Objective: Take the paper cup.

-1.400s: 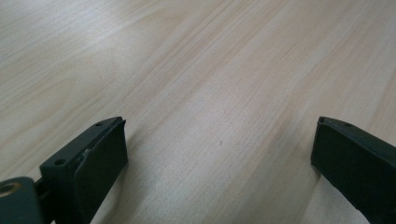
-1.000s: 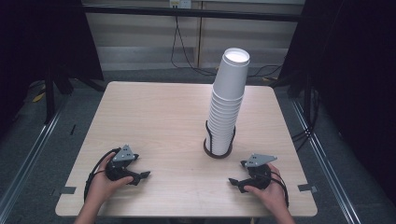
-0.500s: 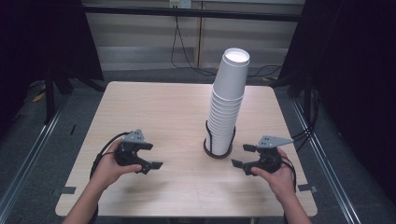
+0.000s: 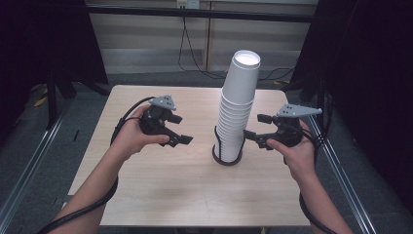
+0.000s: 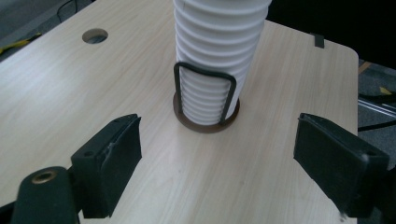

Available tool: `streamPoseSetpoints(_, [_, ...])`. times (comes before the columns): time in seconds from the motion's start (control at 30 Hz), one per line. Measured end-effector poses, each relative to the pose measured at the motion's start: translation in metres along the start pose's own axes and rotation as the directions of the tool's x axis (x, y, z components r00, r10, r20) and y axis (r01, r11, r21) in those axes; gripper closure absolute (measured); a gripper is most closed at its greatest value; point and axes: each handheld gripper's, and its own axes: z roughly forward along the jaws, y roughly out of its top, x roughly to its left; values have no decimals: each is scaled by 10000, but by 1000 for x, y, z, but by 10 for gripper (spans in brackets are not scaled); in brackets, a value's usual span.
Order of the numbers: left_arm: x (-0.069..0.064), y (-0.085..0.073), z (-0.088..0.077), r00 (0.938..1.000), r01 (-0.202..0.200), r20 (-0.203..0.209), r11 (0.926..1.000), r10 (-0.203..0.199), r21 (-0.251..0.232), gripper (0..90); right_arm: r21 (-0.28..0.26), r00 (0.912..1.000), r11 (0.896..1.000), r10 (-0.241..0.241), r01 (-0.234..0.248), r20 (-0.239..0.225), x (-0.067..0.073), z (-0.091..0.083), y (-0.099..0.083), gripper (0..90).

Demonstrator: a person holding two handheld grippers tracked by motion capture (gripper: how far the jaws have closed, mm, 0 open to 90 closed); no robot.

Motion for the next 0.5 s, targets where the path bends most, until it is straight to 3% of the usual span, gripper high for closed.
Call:
streamPoseSetpoints(0.13, [0,24,2,9999,-112,90,9998,113,-146,147,-179,10000,9998,52,-53,-68,-3,2,15,165])
streamPoseSetpoints(0.17, [0,24,2,9999,-112,90,9998,113,-146,148,-179,10000,9998,52,-53,-68,-3,2,15,165])
streamPoseSetpoints(0.2, [1,35,2,9993,-361,-20,9993,361,-113,146,-153,10000,9999,31,-31,-12,-3,4,20,160])
streamPoseSetpoints(0.5, [7,67,2,9996,-242,153,9974,253,-682,145,-493,9998,9987,126,-133,-160,-4,9,34,148])
